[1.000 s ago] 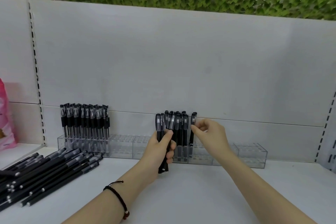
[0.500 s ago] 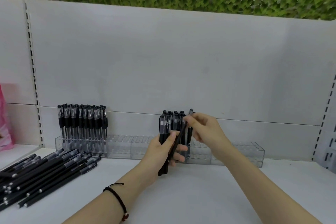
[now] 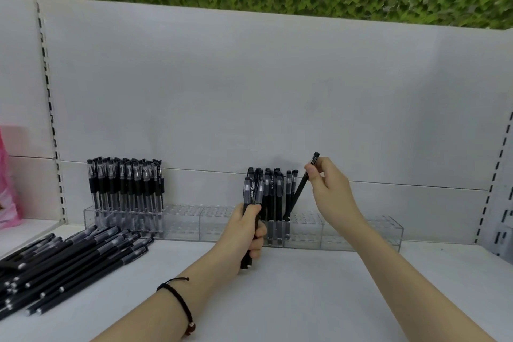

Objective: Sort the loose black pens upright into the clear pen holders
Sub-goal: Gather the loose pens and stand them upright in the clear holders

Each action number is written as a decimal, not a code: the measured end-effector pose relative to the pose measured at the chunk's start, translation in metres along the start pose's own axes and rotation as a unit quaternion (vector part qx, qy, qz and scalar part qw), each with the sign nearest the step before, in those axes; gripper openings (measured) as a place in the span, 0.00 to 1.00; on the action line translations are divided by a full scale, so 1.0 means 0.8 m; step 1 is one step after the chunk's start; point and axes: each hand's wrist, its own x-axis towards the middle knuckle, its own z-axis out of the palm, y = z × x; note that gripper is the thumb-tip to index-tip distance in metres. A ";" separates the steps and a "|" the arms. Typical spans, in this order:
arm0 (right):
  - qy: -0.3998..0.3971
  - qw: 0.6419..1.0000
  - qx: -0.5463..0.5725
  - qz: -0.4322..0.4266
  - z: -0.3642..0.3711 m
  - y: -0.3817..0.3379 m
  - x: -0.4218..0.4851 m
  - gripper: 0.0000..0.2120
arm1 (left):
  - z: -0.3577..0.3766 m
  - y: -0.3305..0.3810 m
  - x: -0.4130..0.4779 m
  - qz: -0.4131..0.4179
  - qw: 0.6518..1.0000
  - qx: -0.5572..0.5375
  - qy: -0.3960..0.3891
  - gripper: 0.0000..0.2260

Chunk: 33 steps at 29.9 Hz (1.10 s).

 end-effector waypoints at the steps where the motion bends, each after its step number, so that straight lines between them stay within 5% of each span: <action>1: 0.001 1.000 -0.010 -0.003 -0.001 0.000 0.001 0.07 | 0.000 0.001 -0.001 0.003 1.000 -0.004 -0.003 0.04; 9: -0.091 0.992 -0.084 0.011 0.011 0.012 -0.006 0.09 | 0.000 0.002 -0.005 0.018 1.000 -0.020 -0.006 0.04; 19: -0.064 0.995 -0.075 0.035 0.012 0.018 -0.005 0.05 | 0.007 0.004 -0.010 0.117 0.992 -0.035 -0.005 0.07; 24: -0.084 0.982 -0.153 0.070 0.011 0.014 -0.012 0.16 | 0.007 0.001 -0.010 0.106 0.994 0.003 -0.020 0.11; 27: -0.045 0.997 -0.017 0.058 -0.004 -0.002 -0.009 0.16 | 0.006 0.000 -0.010 0.093 0.995 0.020 -0.040 0.09; 33: -0.174 0.964 0.168 0.109 -0.010 -0.019 -0.014 0.04 | 0.006 0.002 -0.014 0.112 0.990 0.038 -0.074 0.07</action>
